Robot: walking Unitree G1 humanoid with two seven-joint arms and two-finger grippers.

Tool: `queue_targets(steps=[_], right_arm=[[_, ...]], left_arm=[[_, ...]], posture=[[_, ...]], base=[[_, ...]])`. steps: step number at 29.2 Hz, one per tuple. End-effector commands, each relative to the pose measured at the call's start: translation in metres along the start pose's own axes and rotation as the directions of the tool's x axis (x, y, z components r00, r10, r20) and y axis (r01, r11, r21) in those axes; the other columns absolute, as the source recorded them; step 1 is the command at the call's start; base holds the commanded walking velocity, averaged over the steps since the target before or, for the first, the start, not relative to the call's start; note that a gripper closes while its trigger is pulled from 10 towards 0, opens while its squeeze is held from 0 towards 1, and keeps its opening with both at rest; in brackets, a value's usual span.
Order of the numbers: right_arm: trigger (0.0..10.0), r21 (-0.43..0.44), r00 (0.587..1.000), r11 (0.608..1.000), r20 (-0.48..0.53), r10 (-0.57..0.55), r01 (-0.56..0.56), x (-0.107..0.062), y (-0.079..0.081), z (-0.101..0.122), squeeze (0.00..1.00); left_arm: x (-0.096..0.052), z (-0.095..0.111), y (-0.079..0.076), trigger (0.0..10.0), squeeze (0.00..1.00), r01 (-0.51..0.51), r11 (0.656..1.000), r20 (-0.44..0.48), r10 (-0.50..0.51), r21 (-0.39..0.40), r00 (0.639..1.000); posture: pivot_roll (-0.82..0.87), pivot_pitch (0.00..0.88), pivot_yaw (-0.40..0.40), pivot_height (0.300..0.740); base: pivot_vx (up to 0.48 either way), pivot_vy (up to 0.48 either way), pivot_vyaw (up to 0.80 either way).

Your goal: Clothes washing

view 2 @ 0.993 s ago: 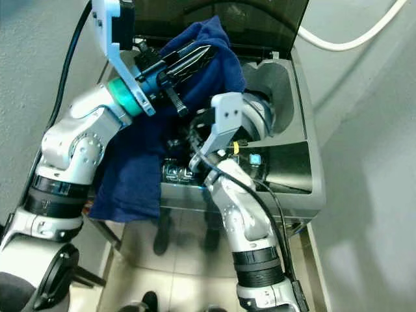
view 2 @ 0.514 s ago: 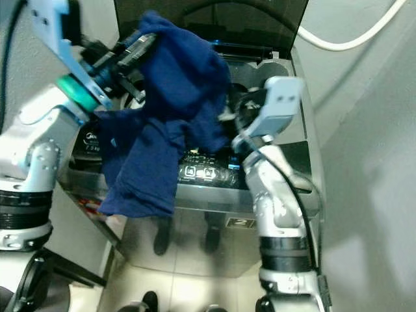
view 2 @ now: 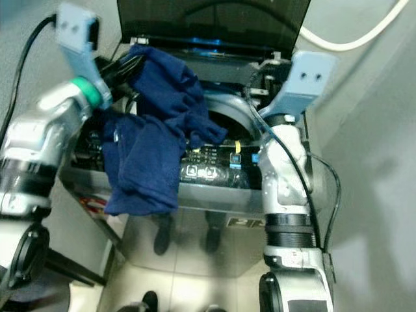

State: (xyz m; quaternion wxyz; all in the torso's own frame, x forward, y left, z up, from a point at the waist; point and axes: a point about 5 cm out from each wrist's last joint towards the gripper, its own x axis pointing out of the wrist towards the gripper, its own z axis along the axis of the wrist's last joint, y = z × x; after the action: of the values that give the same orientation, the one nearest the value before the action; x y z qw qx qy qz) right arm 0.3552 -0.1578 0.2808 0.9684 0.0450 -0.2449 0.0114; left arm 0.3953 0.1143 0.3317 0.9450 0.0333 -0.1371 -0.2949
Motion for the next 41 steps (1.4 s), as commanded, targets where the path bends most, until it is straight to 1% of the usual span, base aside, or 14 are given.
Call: queue_targets(steps=[1, 5, 6, 15, 17, 18, 20, 22, 24, 30, 34, 37, 38, 41], right_arm=[[10.0, 0.024, 0.995, 0.995, 0.003, 0.096, -0.097, -0.008, 0.001, 0.002, 0.00], [10.0, 0.023, 0.967, 0.967, -0.012, 0.253, -0.252, -0.022, 0.003, 0.001, 0.00], [10.0, 0.018, 0.961, 0.961, -0.020, 0.275, -0.275, -0.026, 0.002, 0.000, 0.00], [10.0, 0.068, 0.960, 0.958, 0.002, 0.279, -0.279, -0.030, 0.002, 0.003, 0.00], [10.0, 0.142, 0.923, 0.913, 0.044, 0.381, -0.383, -0.036, 0.015, 0.010, 0.00], [10.0, 0.157, 0.885, 0.872, 0.044, 0.463, -0.464, -0.043, 0.023, 0.011, 0.00], [10.0, 0.148, 0.817, 0.807, 0.010, 0.576, -0.571, -0.054, 0.033, 0.006, 0.00], [10.0, 0.148, 0.817, 0.807, 0.010, 0.576, -0.571, -0.054, 0.033, 0.006, 0.00], [10.0, 0.135, 0.729, 0.726, -0.039, 0.684, -0.674, -0.067, 0.048, -0.003, 0.00], [10.0, 0.133, 0.596, 0.601, -0.080, 0.799, -0.788, -0.082, 0.072, -0.012, 0.00], [10.0, 0.127, 0.573, 0.579, -0.083, 0.815, -0.805, -0.084, 0.079, -0.013, 0.00], [10.0, 0.110, 0.611, 0.617, -0.090, 0.787, -0.779, -0.080, 0.081, -0.014, 0.00], [10.0, 0.091, 0.706, 0.711, -0.080, 0.704, -0.698, -0.069, 0.076, -0.014, 0.00], [10.0, 0.091, 0.803, 0.804, -0.057, 0.593, -0.587, -0.056, 0.064, -0.011, 0.00]], left_arm=[[0.002, -0.001, -0.003, 10.0, 0.00, 0.058, 0.998, -0.021, -0.058, 0.002, 0.998], [0.001, -0.002, -0.008, 10.0, 0.00, 0.130, 0.991, -0.036, -0.130, -0.004, 0.991], [0.000, -0.003, -0.008, 10.0, 1.00, 0.138, 0.990, -0.039, -0.138, -0.002, 0.990], [-0.004, -0.003, -0.011, 10.0, 1.00, 0.247, 0.968, 0.003, -0.248, -0.040, 0.969], [-0.013, 0.012, -0.018, 10.0, 1.00, 0.302, 0.952, 0.102, -0.305, 0.042, 0.947], [-0.020, 0.017, -0.019, 10.0, 0.00, 0.250, 0.957, 0.133, -0.270, 0.145, 0.954], [-0.028, 0.020, -0.022, 10.0, 0.00, 0.145, 0.952, 0.166, -0.194, 0.269, 0.967], [-0.028, 0.020, -0.022, 10.0, 0.00, 0.145, 0.952, 0.166, -0.194, 0.269, 0.967], [-0.038, 0.020, -0.033, 10.0, 0.00, 0.055, 0.949, 0.211, -0.125, 0.311, 0.970], [-0.050, 0.020, -0.043, 10.0, 0.00, 0.005, 0.962, 0.236, -0.072, 0.273, 0.969], [-0.051, 0.012, -0.042, 10.0, 0.00, 0.025, 0.977, 0.191, -0.067, 0.213, 0.979], [-0.050, 0.004, -0.045, 10.0, 0.00, 0.054, 0.986, 0.163, -0.080, 0.159, 0.983], [-0.049, 0.003, -0.050, 10.0, 0.00, 0.073, 0.985, 0.166, -0.099, 0.157, 0.981], [-0.050, 0.003, -0.056, 10.0, 0.00, 0.082, 0.976, 0.165, -0.117, 0.201, 0.979]], posture=[[-0.02, 0.100, 0.071, 0.740], [-0.02, 0.104, 0.071, 0.740], [-0.02, 0.111, 0.067, 0.740], [-0.01, 0.109, 0.071, 0.740], [-0.01, 0.108, 0.074, 0.740], [0.00, 0.110, 0.074, 0.740], [0.00, 0.114, 0.071, 0.740], [0.00, 0.114, 0.071, 0.740], [0.00, 0.119, 0.064, 0.740], [0.02, 0.118, 0.058, 0.740], [0.01, 0.116, 0.059, 0.740], [0.01, 0.115, 0.061, 0.740], [0.01, 0.111, 0.061, 0.740], [0.00, 0.107, 0.062, 0.740]], base=[[0.000, 0.000, 0.00], [0.000, 0.000, 0.00], [0.000, 0.000, 0.00], [0.000, 0.000, 0.00], [0.000, 0.000, 0.00], [0.000, 0.000, 0.00], [0.000, 0.000, 0.00], [0.000, 0.000, 0.00], [0.000, 0.000, 0.00], [0.000, 0.000, 0.00], [0.000, 0.000, 0.00], [0.000, 0.000, 0.00], [0.000, 0.000, 0.00], [0.000, 0.000, 0.00]])
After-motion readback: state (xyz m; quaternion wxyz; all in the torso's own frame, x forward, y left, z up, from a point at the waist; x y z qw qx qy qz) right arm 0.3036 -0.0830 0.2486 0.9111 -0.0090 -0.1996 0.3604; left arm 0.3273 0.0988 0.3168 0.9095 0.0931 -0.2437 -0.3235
